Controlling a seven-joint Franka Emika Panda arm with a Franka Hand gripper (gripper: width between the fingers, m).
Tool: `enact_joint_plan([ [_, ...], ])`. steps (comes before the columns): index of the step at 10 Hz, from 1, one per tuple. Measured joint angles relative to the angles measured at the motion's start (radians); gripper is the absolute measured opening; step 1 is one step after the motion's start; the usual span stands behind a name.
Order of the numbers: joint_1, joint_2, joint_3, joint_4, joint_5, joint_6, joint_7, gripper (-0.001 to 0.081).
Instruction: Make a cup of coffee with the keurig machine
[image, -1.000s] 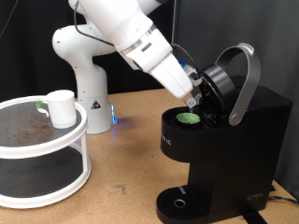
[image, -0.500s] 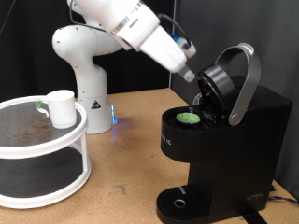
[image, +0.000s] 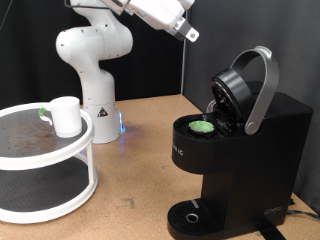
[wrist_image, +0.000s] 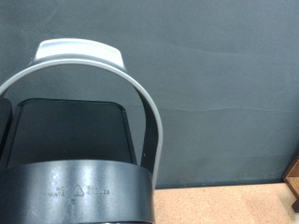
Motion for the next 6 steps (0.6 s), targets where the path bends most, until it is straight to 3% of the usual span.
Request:
enact_joint_plan([
  [2,0.004,0.002,0.005,-0.003,0.020,0.003,0.027,0.0802],
  [6,0.061,0.019,0.055,0.046,0.160,-0.013,0.127,0.0802],
])
